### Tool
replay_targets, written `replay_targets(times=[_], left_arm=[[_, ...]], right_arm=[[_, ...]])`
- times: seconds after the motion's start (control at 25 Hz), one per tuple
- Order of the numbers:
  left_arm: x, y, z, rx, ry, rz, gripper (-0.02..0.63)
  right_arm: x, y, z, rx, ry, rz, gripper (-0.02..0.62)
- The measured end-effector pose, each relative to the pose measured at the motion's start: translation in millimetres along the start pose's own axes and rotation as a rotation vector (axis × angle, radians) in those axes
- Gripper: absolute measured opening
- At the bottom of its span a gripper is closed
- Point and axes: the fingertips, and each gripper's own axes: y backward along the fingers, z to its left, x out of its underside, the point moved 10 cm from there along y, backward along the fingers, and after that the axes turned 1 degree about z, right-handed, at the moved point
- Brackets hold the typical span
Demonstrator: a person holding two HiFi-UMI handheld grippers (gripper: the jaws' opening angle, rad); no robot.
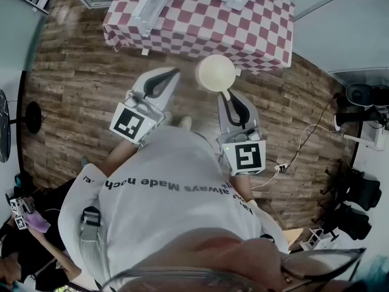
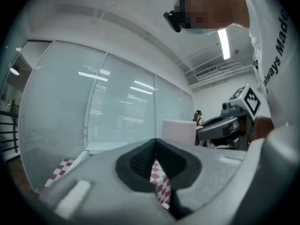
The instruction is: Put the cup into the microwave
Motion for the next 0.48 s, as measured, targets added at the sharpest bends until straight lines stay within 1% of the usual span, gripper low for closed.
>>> replay_targets(times=[0.12,0.48], left_arm=[[1,-9,-7,-0.01,0.004,0.001,0.003],[6,-28,-25,-0.031,0.004,0.005,0.003]], right_arm=[[1,3,-10,-0.002,-0.008,-0.027,0.046],[7,13,-34,-0.024,0.002,-0.038,0.046]])
